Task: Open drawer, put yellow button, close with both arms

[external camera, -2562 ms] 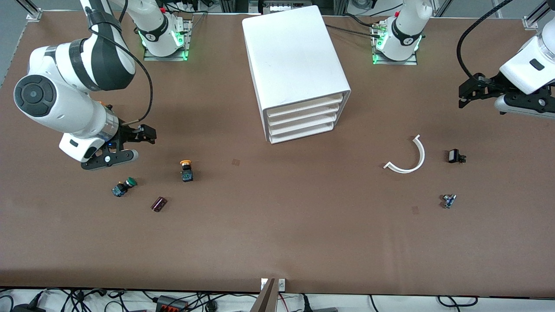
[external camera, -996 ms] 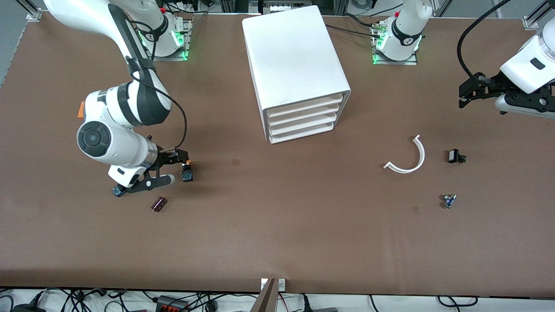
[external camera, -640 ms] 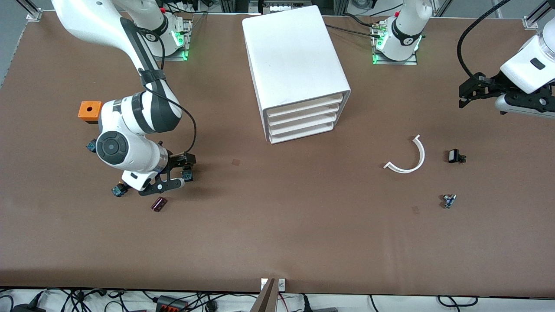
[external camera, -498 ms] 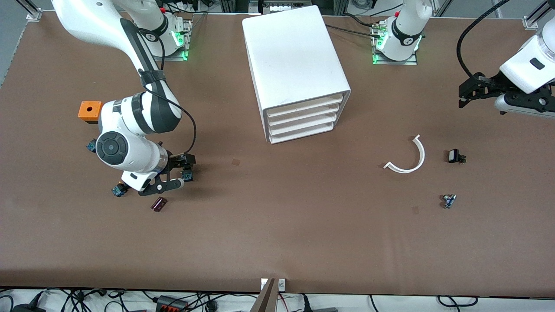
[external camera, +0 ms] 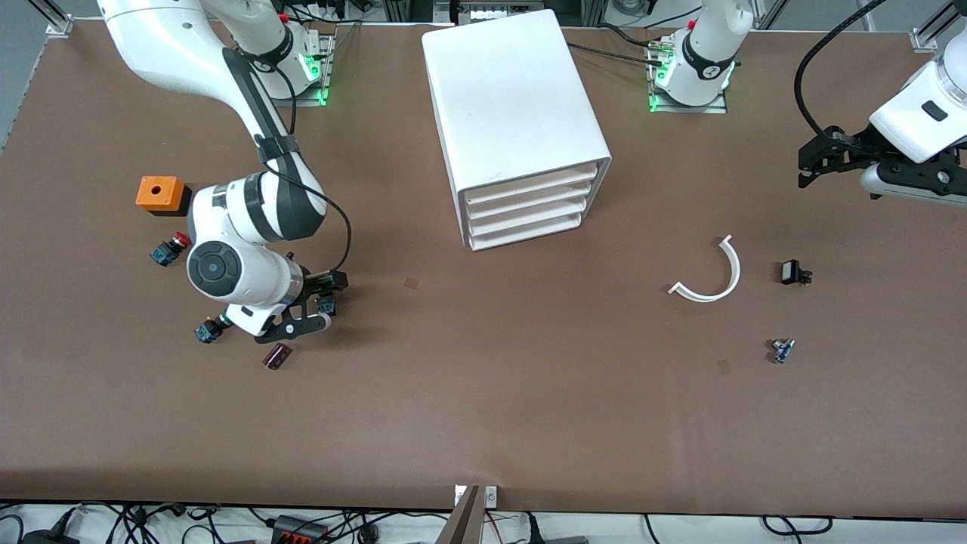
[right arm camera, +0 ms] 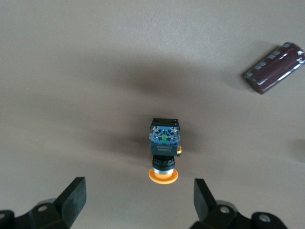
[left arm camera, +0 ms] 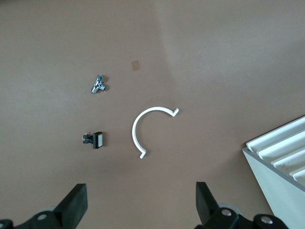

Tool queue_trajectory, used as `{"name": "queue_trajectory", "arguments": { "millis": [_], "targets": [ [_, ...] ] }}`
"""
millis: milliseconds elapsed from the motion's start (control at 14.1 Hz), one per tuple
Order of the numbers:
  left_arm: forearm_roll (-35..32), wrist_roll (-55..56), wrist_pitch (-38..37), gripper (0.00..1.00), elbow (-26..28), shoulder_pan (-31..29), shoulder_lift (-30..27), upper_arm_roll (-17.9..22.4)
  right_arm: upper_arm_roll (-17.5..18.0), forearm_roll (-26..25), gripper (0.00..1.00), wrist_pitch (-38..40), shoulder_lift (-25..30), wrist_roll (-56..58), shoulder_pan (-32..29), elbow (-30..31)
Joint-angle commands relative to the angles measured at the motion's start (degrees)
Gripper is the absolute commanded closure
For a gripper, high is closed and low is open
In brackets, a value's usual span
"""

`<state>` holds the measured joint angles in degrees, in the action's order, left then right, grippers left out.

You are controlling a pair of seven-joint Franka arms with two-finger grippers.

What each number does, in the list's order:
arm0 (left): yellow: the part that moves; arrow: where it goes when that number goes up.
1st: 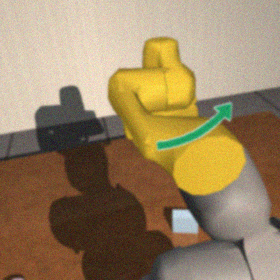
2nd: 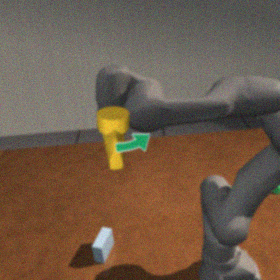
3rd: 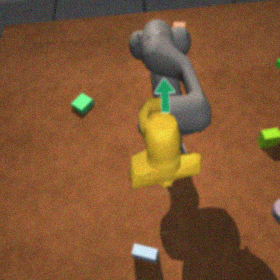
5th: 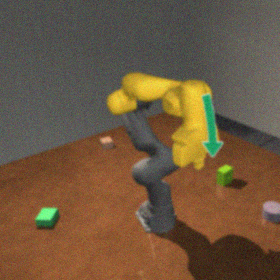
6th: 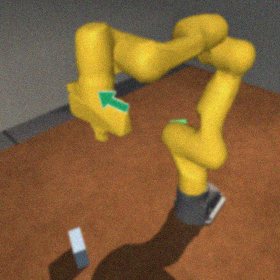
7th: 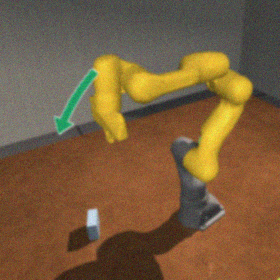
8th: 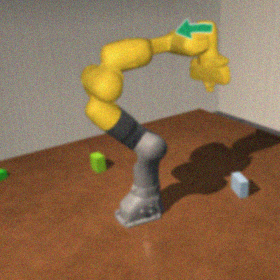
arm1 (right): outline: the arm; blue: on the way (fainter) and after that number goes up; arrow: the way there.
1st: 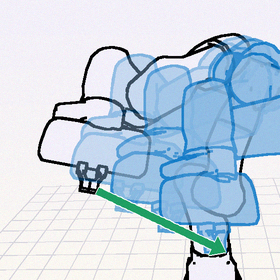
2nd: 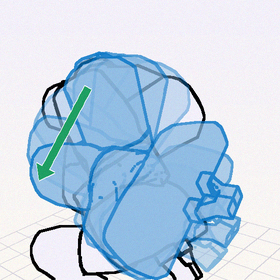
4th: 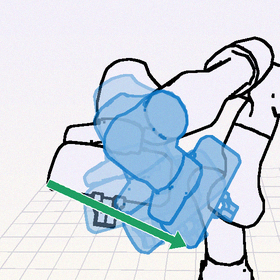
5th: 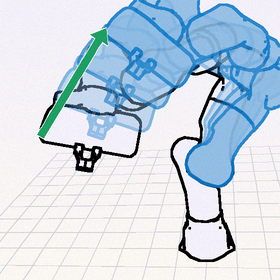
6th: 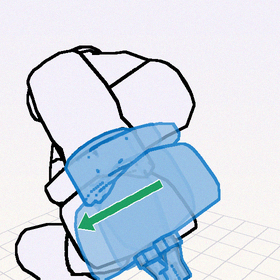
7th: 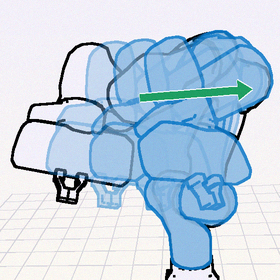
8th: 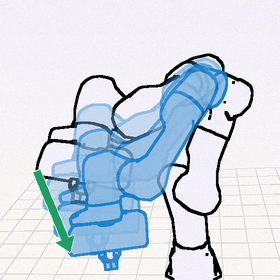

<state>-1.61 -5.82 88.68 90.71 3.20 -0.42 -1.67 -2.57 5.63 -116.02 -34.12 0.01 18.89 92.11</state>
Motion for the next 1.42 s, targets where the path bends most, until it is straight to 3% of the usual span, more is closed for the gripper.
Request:
{"name": "queue_trajectory", "arguments": {
  "millis": [0,142,356,498,569,854,1067,1210,1352],
  "targets": [
    [0.3,-0.25,-7.18,0.0,-1.77,0.92,0.76,-1.13,-0.33,-0.18,0.0,-0.79,-2.0,-0.89,0.71,-1.06],
    [1.78,-0.33,-11.4,0.0,-2.02,2.77,4.35,-2.8,-0.5,-0.18,0.0,-0.79,-2.62,-0.89,1.24,-1.06],
    [9.76,-0.33,-12.57,0.0,-3.18,3.12,5.77,-2.72,-0.68,-0.27,0.0,-0.97,-3.23,-3.94,1.06,-0.97],
    [16.08,-1.03,-13.79,0.0,-3.09,2.86,9.19,-2.81,-0.68,-3.5,0.0,-2.98,-4.2,-4.13,1.15,-1.06],
    [20.81,-2.86,-15.45,0.0,-3.17,2.86,11.21,-2.72,-0.59,-5.7,0.0,-3.68,-4.64,-4.22,1.24,-1.06],
    [30.93,-20.5,-13.46,0.0,-2.21,3.13,21.39,-2.98,-0.59,-5.72,0.0,-4.04,-5.69,-4.23,1.06,-0.88],
    [42.96,-27.04,-3.9,0.0,4.35,2.6,23.44,-3.07,-0.59,-5.37,0.0,-4.92,-6.84,-4.31,0.98,-0.88],
    [55.08,-31.86,1.3,0.0,11.03,2.95,23.44,-3.07,-0.59,-5.28,0.0,-5.01,-7.54,-4.31,1.06,-0.88],
    [59.17,-34.59,1.67,0.0,13.08,3.73,25.45,-3.51,-0.59,-5.28,0.0,-4.92,-7.89,-4.31,1.06,-0.88]
  ]
}}
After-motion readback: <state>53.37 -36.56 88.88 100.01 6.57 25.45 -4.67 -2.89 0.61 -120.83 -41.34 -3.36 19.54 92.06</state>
